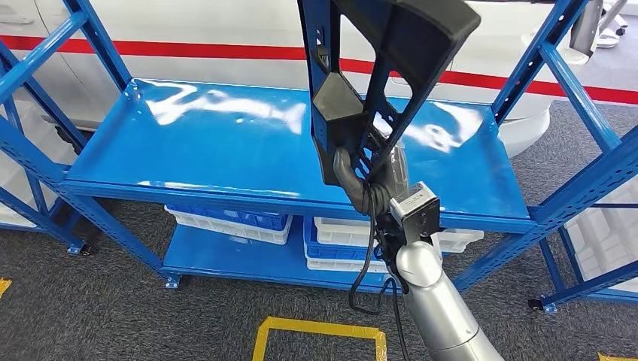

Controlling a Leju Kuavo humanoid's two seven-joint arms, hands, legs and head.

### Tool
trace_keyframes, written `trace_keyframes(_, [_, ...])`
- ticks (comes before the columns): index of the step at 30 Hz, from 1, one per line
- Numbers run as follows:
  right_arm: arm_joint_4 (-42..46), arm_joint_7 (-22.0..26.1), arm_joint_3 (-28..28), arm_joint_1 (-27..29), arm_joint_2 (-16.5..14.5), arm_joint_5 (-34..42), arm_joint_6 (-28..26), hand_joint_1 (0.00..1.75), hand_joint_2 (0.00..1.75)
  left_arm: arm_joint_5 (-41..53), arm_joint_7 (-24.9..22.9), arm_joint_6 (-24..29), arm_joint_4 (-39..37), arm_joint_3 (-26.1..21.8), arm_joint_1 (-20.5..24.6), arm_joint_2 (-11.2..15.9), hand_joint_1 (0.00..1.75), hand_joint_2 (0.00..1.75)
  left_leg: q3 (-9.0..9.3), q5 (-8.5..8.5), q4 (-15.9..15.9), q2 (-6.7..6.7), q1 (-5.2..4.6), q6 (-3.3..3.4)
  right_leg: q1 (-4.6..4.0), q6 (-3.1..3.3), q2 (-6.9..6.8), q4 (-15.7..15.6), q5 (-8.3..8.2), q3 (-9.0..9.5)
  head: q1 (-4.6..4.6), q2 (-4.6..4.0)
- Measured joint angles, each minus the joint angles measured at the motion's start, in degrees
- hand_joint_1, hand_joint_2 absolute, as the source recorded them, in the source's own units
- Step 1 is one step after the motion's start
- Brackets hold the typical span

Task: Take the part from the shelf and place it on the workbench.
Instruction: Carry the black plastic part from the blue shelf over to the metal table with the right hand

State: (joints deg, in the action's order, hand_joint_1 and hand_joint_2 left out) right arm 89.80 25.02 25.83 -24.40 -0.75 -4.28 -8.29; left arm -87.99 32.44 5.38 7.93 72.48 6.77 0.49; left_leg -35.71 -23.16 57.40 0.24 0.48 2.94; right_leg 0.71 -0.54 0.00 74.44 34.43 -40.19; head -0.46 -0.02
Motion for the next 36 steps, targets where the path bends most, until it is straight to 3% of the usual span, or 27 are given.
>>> trace_keyframes(1, [0.0,0.0,0.0,0.1,0.0,0.0,0.0,1.75,1.75,0.0,0.0,0.0,0.0,0.0,0.0,0.0,0.0,1.75,-0.68,0.53,0.0,0.0,-0.11,-0.04,-0.03,-0.34,0.0,-0.2,-0.15,0.99,0.02,0.0])
trace_keyframes(2, [-0.1,0.0,-0.1,0.2,0.0,-0.1,0.0,1.75,1.75,0.0,0.0,0.0,0.0,0.0,0.0,0.0,0.0,1.75,-1.31,1.08,0.0,-0.01,-0.21,-0.13,-0.07,-0.7,0.0,-2.7,-1.07,3.22,0.02,0.0])
trace_keyframes(5, [0.0,0.0,-0.2,0.2,-0.1,-0.1,0.0,1.75,1.75,0.0,0.0,0.0,0.0,0.0,0.0,-0.1,0.0,1.75,-2.58,2.59,0.1,-0.06,-0.45,-0.76,-0.6,-0.6,-0.05,-15.1,-3.24,12.0,-0.01,0.0])
trace_keyframes(7, [0.0,0.1,-0.2,0.1,-0.1,-0.1,0.0,1.75,1.75,0.0,0.0,0.0,0.0,0.0,0.0,-0.1,0.0,1.75,-2.83,3.52,0.0,-0.04,-0.55,-1.34,-1.02,-0.19,-0.02,-18.1,-3.42,13.37,0.04,0.0])
trace_keyframes(9, [0.0,0.2,-0.2,0.1,-0.2,-0.2,0.0,1.75,1.75,0.0,0.0,0.0,0.0,0.0,0.0,-0.1,0.0,1.75,-3.23,3.94,0.1,-0.12,-0.38,-1.93,-0.59,0.34,-0.05,-18.1,-4.38,12.3,0.13,0.0])
trace_keyframes(10, [-0.1,0.2,-0.3,0.1,-0.2,-0.2,0.0,1.75,1.75,0.0,0.0,0.0,0.0,0.0,-0.1,-0.1,0.0,1.75,-3.75,2.94,0.7,-0.21,-0.22,-2.21,-0.29,0.85,-0.13,-18.1,-5.0,11.91,0.08,0.0])
trace_keyframes(12, [-0.1,0.2,-0.2,0.1,-0.4,-0.2,0.0,1.75,1.75,0.0,0.0,0.0,0.0,0.0,-0.1,-0.1,0.0,1.75,-5.51,-2.29,5.3,-0.37,0.14,-2.9,0.1,1.73,-0.28,-18.1,-6.5,10.72,-0.02,0.0])
trace_keyframes(14, [-0.1,0.2,-0.2,0.2,-0.6,-0.2,0.0,1.75,1.75,0.0,0.0,0.0,0.0,0.0,-0.1,-0.1,0.0,1.75,-7.28,-7.54,13.1,-0.39,0.38,-3.57,0.03,1.94,-0.29,-18.0,-7.91,9.14,-0.1,0.0])
trace_keyframes(15, [-0.1,0.2,-0.2,0.2,-0.6,-0.2,0.0,1.75,1.75,0.0,0.0,0.0,0.0,0.0,-0.1,-0.1,0.0,1.75,-7.41,-8.33,15.8,-0.39,0.51,-3.82,0.01,1.82,-0.29,-18.0,-8.54,8.32,-0.1,0.0])
trace_keyframes(16, [-0.1,0.2,-0.2,0.2,-0.6,-0.2,0.0,1.75,1.75,0.0,0.0,0.0,0.0,0.0,-0.1,-0.1,0.0,1.75,-6.64,-7.98,16.8,-0.38,0.68,-4.0,0.01,1.68,-0.29,-17.9,-9.14,7.49,-0.1,0.0])
trace_keyframes(18, [-0.1,0.2,-0.3,0.2,-0.6,-0.2,0.0,1.75,1.75,0.0,0.0,0.0,0.0,0.0,-0.1,-0.1,0.0,1.75,-1.91,-5.6,12.5,-0.37,1.09,-4.19,0.08,1.2,-0.27,-17.6,-10.14,6.03,-0.1,0.0])
trace_keyframes(20, [-0.1,0.2,-0.3,0.1,-0.6,-0.2,0.0,1.75,1.75,0.0,0.0,0.0,0.0,0.0,0.1,-0.1,0.0,1.75,4.15,-5.32,4.6,-0.53,1.16,-4.01,-0.01,0.49,-0.25,-17.2,-10.93,4.98,-0.06,0.0])
trace_keyframes(21, [-0.1,0.2,-0.3,0.1,-0.6,-0.2,0.0,1.75,1.75,0.0,0.0,0.0,0.0,0.0,0.2,-0.1,0.0,1.75,5.91,-5.72,1.8,-0.65,1.02,-3.7,-0.08,0.06,-0.26,-17.1,-11.32,4.71,0.03,0.0])
trace_keyframes(22, [0.0,0.2,-0.3,0.0,-0.7,-0.3,0.0,1.75,1.75,0.0,0.0,0.0,0.0,0.0,0.2,-0.1,0.0,1.75,6.58,-6.13,0.4,-0.75,0.76,-3.28,-0.14,-0.39,-0.28,-17.1,-11.77,4.53,0.05,0.0])
trace_keyframes(24, [0.0,0.3,-0.3,0.0,-0.6,-0.4,0.0,1.75,1.75,0.0,0.1,0.0,0.0,0.0,0.2,-0.1,0.0,1.75,6.02,-5.34,0.0,-0.63,0.48,-2.13,-0.14,-1.2,-0.29,-17.1,-12.44,4.29,0.17,0.0])
trace_keyframes(26, [-0.1,0.6,-0.4,-0.1,-0.6,-0.5,0.0,1.75,1.75,0.0,0.1,0.0,0.0,0.0,0.2,-0.1,0.0,1.75,4.91,-3.93,-0.3,-0.28,0.43,-0.89,-0.17,-1.11,-0.21,-15.1,-10.28,2.97,0.27,0.0])
trace_keyframes(28, [-0.1,0.9,-0.5,-0.1,-0.5,-0.6,0.0,1.75,1.75,0.0,0.1,0.0,0.0,0.0,0.2,-0.2,0.0,1.75,3.05,-2.3,-0.4,-0.06,0.33,-0.14,-0.14,-0.37,-0.15,-8.6,-4.98,0.51,0.39,0.0])
trace_keyframes(29, [-0.1,1.1,-0.6,0.0,-0.5,-0.6,0.0,1.75,1.75,0.0,0.1,0.1,0.0,0.0,0.2,-0.2,0.0,1.75,1.99,-1.51,-0.3,-0.01,0.25,-0.02,-0.11,-0.24,-0.15,-4.6,-2.67,-0.58,0.44,0.0])
trace_keyframes(30, [-0.1,1.3,-0.6,0.0,-0.4,-0.7,0.0,1.75,1.75,0.0,0.1,0.1,0.0,0.0,0.2,-0.2,0.0,1.75,0.85,-0.67,-0.3,0.02,0.18,-0.01,-0.09,-0.45,-0.14,-1.2,-1.37,-1.03,0.45,0.0])
trace_keyframes(31, [-0.1,1.6,-0.7,0.1,-0.4,-0.7,0.0,1.75,1.75,0.0,0.2,0.1,0.0,0.0,0.2,-0.2,0.0,1.75,-0.27,0.14,-0.3,0.06,0.13,-0.07,-0.1,-0.92,-0.14,0.6,-1.31,-0.62,0.45,0.0])
trace_keyframes(32, [-0.1,1.8,-0.7,0.1,-0.3,-0.8,0.0,1.75,1.75,0.0,0.2,0.1,0.0,0.0,0.2,-0.2,0.0,1.75,-1.31,0.95,-0.2,0.08,0.09,-0.19,-0.12,-1.5,-0.14,0.3,-2.24,0.87,0.44,0.0])
trace_keyframes(33, [-0.1,2.0,-0.7,0.2,-0.2,-0.9,0.0,1.75,1.75,0.0,0.2,0.1,0.0,0.0,0.2,-0.2,0.0,1.75,-2.28,1.74,-0.2,0.1,0.08,-0.34,-0.13,-1.94,-0.15,-1.9,-3.47,3.37,0.45,0.0])
trace_keyframes(34, [0.0,2.3,-0.7,0.2,-0.2,-1.0,0.0,1.75,1.75,0.0,0.2,0.1,0.0,0.0,0.2,-0.2,0.0,1.75,-3.04,2.47,-0.2,0.1,0.06,-0.55,-0.16,-2.04,-0.15,-5.8,-4.19,6.72,0.44,0.0])
trace_keyframes(36, [0.2,2.8,-0.6,0.2,-0.1,-1.5,0.0,1.75,1.75,0.0,0.2,0.0,0.0,0.0,0.3,-0.2,0.0,1.75,-4.02,3.87,-0.1,0.07,-0.12,-1.11,-0.55,-1.46,-0.12,-14.9,-3.27,13.13,0.38,0.0])
